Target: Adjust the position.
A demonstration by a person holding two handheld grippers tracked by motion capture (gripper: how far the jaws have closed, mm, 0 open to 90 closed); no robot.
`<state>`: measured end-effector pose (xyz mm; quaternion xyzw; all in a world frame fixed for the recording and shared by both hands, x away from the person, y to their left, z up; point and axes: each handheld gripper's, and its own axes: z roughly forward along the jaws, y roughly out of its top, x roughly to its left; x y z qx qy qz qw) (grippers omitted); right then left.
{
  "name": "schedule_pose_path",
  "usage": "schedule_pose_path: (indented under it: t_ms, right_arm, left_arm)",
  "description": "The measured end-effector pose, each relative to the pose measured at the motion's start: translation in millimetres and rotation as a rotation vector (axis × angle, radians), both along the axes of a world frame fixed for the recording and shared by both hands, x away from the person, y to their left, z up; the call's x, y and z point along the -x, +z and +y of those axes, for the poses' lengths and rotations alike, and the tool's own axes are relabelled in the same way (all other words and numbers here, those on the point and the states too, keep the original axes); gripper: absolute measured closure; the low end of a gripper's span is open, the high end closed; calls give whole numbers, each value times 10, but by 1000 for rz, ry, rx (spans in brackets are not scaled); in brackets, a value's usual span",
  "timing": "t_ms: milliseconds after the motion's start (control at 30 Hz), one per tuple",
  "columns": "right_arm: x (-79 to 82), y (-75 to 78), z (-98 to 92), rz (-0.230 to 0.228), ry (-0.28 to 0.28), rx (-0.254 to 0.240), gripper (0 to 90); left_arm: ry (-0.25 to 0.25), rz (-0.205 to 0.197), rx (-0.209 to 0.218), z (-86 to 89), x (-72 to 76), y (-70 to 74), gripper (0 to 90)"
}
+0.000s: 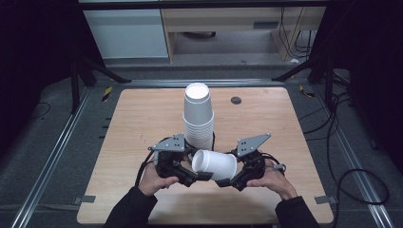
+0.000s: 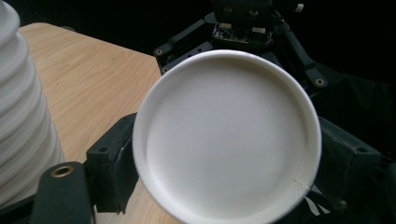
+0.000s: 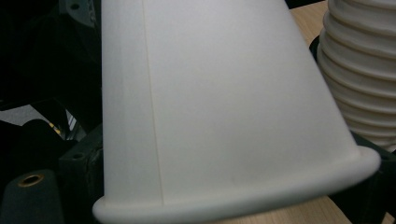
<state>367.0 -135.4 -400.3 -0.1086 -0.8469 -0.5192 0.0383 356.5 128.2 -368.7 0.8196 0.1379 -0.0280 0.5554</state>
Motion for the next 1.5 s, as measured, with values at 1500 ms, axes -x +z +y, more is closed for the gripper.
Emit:
schedule_pose_path:
  t_ms: [1500]
  right_arm:
    - [-229,666,24,-167,18,295,99]
  left_arm:
    - [85,-55,-160,278,-66,98,139]
